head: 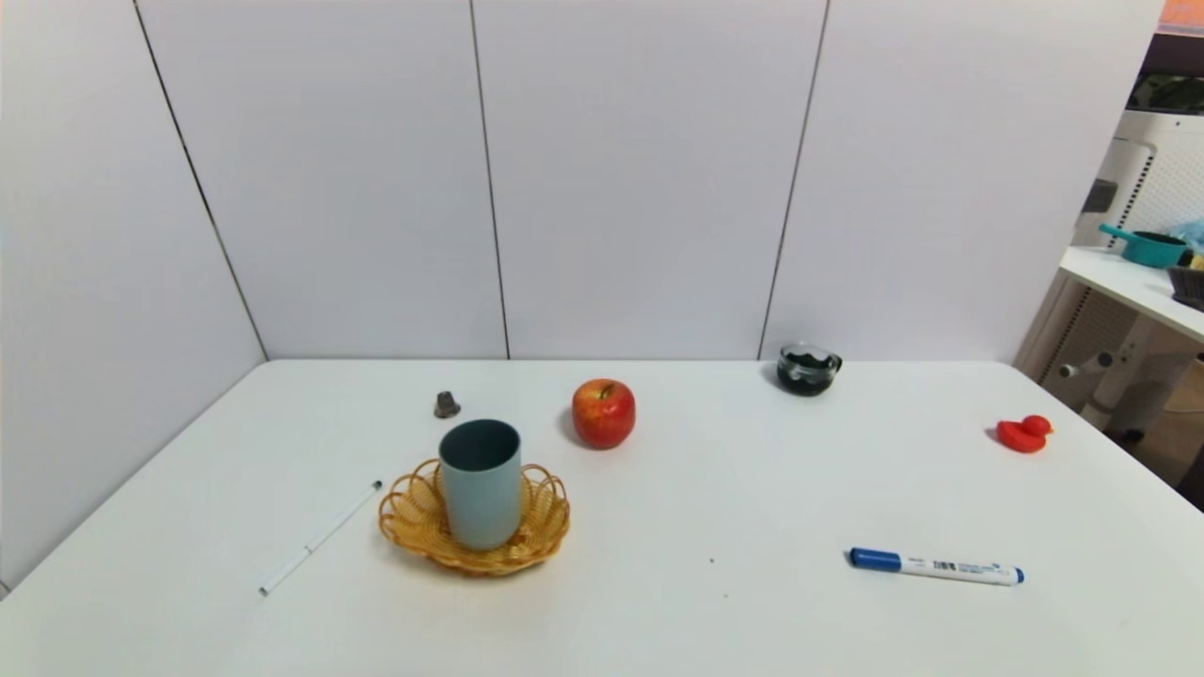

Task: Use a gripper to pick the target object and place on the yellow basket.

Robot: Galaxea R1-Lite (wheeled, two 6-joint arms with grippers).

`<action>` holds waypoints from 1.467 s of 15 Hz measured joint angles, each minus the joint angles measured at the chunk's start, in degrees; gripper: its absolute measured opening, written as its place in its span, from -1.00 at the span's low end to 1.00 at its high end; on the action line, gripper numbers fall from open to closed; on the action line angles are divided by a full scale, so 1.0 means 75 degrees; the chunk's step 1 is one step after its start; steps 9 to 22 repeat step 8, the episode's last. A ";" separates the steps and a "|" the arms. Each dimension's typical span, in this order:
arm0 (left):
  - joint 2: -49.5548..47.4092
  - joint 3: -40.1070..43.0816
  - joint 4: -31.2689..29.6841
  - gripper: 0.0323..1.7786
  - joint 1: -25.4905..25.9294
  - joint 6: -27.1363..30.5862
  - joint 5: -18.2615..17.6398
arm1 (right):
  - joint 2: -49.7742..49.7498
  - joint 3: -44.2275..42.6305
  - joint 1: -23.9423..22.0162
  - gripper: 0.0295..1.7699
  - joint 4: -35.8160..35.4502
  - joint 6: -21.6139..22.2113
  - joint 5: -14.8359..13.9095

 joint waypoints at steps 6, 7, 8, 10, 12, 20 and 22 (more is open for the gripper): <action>0.0000 0.0000 0.0000 0.90 0.0000 -0.0003 0.0003 | 0.0000 0.0000 0.0000 0.92 -0.0010 0.0003 0.0000; 0.0002 0.0000 0.0003 0.90 0.0000 -0.0003 0.0003 | 0.0000 0.0000 0.0000 0.92 -0.0010 0.0003 0.0003; 0.0002 0.0000 0.0000 0.90 0.0000 -0.0003 0.0003 | 0.0000 0.0000 0.0000 0.92 -0.0007 0.0005 0.0000; 0.0002 0.0000 0.0000 0.90 0.0000 -0.0003 0.0003 | 0.0000 0.0000 0.0000 0.92 -0.0007 0.0005 0.0000; 0.0002 0.0000 0.0000 0.90 0.0000 -0.0003 0.0003 | 0.0000 0.0000 0.0000 0.92 -0.0007 0.0005 0.0000; 0.0002 0.0000 0.0000 0.90 0.0000 -0.0003 0.0003 | 0.0000 0.0000 0.0000 0.92 -0.0007 0.0005 0.0000; 0.0002 0.0000 0.0000 0.90 0.0000 -0.0003 0.0003 | 0.0000 0.0000 0.0000 0.92 -0.0007 0.0005 0.0000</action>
